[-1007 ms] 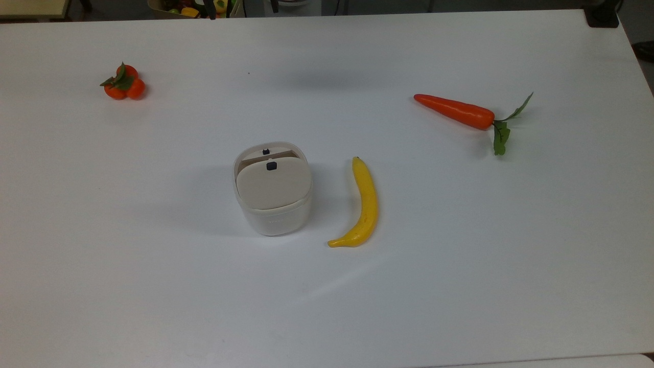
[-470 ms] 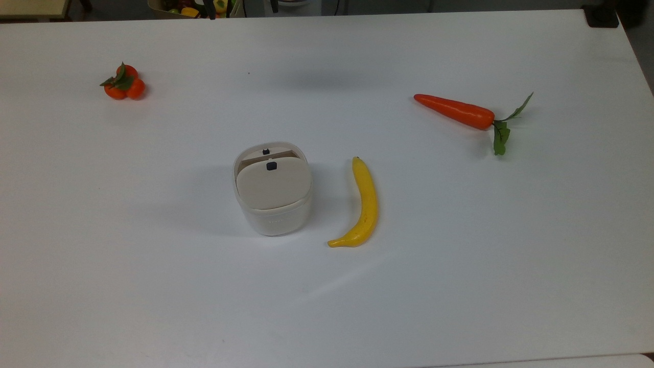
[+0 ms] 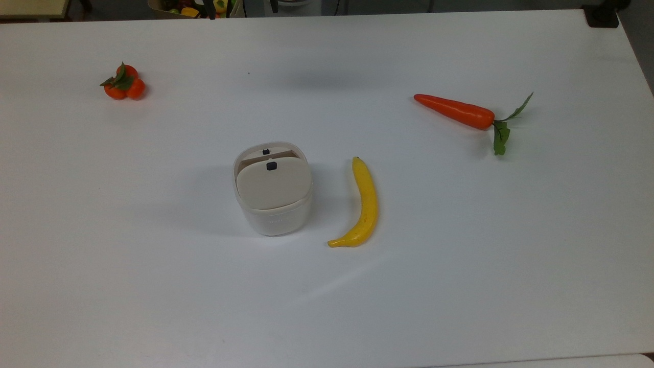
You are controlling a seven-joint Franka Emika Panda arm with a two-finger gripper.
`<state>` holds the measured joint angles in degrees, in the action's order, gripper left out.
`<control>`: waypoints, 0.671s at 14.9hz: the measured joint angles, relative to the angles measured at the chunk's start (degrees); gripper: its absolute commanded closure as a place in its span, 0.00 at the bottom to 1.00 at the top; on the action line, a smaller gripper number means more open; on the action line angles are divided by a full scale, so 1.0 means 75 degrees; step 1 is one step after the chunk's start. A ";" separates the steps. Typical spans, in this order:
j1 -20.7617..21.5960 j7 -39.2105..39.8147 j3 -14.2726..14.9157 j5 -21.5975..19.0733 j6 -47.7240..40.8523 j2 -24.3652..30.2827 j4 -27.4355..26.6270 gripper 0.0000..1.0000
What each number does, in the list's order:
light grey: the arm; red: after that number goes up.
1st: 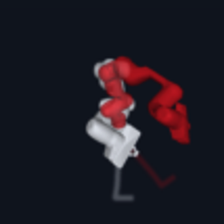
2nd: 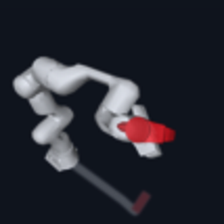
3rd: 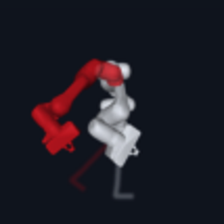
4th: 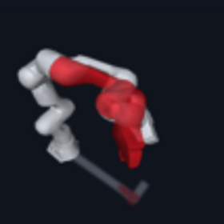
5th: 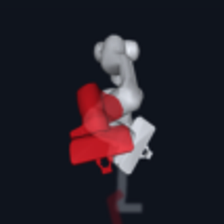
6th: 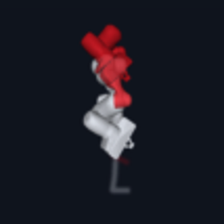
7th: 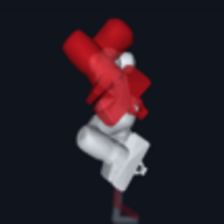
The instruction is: Close garbage bin
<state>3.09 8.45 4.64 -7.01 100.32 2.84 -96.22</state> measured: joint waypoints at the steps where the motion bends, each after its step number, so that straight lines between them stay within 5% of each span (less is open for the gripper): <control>1: -0.0002 0.0000 0.0000 0.0000 0.0000 0.0000 -0.0001 0.00; 4: -0.0012 0.0000 0.0001 0.0000 0.0000 0.0000 -0.0003 0.00; 8: -0.0016 0.0054 0.0001 0.0000 0.0000 -0.0006 -0.0008 0.21; 10: -0.0023 0.0321 0.0003 0.0000 0.0000 -0.0008 -0.0010 0.41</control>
<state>2.92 10.86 4.66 -7.01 100.32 2.78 -96.29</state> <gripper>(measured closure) 0.141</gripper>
